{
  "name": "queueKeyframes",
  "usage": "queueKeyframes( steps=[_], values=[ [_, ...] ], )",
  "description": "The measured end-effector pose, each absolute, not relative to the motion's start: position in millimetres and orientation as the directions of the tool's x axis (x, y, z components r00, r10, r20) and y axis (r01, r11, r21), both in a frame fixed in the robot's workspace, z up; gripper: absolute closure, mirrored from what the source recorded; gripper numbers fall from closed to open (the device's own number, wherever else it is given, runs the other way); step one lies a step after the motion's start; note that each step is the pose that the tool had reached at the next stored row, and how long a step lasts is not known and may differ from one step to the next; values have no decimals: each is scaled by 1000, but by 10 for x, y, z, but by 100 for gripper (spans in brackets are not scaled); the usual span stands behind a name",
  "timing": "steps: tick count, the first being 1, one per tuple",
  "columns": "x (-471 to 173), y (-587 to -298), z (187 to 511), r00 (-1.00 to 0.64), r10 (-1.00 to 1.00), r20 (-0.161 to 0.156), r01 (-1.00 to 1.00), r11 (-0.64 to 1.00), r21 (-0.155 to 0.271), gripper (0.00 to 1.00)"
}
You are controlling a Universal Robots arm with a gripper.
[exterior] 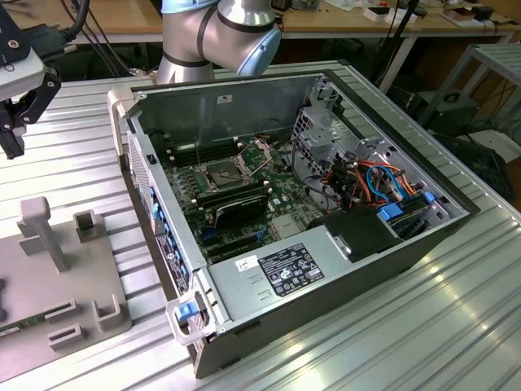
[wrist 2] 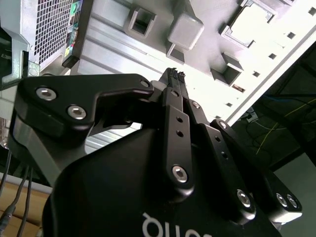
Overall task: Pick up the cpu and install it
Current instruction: 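Reach for the cpu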
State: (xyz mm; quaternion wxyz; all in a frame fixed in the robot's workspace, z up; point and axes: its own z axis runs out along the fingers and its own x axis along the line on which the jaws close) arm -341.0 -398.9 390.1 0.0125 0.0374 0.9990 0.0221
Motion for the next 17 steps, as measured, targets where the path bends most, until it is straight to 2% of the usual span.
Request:
queueKeyframes(
  steps=[17],
  values=[
    [-3453,-3989,3899,-997,75,-23,74,996,45,89]
  ],
)
